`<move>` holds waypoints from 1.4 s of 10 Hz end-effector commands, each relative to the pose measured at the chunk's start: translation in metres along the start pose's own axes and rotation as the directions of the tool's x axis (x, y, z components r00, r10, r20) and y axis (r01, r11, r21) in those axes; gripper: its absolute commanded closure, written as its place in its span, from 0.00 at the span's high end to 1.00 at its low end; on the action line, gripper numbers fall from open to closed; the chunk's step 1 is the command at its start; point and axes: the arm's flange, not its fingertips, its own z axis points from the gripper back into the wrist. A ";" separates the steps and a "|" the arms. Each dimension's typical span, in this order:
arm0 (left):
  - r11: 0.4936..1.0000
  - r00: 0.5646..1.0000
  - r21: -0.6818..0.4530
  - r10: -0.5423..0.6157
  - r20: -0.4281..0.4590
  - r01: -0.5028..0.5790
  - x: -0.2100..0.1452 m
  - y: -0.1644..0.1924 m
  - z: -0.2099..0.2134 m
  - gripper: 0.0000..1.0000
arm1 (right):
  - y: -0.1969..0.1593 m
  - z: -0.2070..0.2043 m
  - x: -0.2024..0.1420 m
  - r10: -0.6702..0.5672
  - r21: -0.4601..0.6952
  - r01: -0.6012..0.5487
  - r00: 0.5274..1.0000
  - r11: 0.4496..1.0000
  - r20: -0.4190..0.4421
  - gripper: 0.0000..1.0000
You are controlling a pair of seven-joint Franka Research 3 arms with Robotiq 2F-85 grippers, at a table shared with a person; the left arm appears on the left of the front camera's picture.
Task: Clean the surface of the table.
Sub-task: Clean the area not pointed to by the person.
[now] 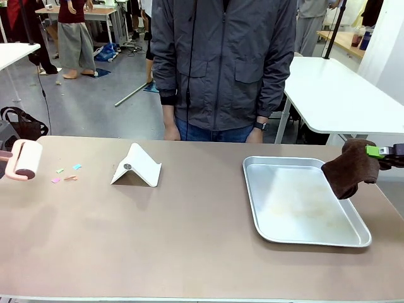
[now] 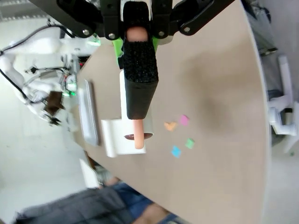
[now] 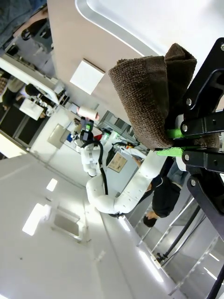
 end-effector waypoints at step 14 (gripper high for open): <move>0.943 0.976 0.266 0.216 -0.028 -0.201 0.039 0.031 -0.070 0.03 | 0.002 -0.001 0.004 0.016 0.007 -0.016 1.000 1.000 0.020 0.08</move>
